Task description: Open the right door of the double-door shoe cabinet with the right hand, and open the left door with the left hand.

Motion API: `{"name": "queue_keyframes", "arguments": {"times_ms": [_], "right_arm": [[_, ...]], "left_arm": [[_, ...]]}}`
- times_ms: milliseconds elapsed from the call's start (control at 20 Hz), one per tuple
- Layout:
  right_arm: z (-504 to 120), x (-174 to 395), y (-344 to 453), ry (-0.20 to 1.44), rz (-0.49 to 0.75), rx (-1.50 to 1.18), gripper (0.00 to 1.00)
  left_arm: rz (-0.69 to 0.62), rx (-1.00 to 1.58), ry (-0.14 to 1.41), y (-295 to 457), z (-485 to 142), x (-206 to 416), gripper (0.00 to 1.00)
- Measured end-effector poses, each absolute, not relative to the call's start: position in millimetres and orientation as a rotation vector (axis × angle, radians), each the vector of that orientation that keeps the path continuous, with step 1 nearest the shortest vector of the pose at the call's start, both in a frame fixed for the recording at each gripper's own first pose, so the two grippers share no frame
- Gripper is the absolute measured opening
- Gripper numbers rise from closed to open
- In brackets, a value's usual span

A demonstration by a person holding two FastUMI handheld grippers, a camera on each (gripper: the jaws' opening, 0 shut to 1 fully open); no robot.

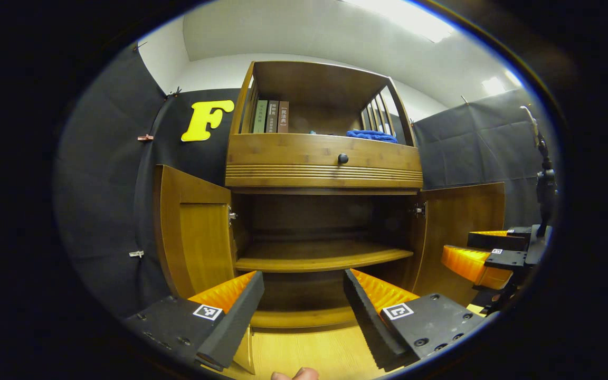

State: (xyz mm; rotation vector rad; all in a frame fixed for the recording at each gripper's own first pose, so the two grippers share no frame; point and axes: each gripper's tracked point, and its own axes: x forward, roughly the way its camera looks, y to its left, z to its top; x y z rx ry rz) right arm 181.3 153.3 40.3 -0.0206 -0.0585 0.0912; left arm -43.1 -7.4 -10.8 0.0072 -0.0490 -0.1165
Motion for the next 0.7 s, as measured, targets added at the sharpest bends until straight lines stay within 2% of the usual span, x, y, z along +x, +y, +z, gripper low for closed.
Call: {"name": "queue_keyframes", "arguments": {"times_ms": [300, 700], "right_arm": [[40.8, 180.7, 154.9, -0.060, 0.087, -0.026, 0.98], [41.4, 177.0, 155.8, -0.066, 0.087, -0.030, 0.98]], "left_arm": [[-0.120, 0.000, -0.049, -8.7, -10.6, -42.6, 0.92], [-0.116, -0.006, -0.048, -9.1, -11.1, -43.9, 0.94]]}}
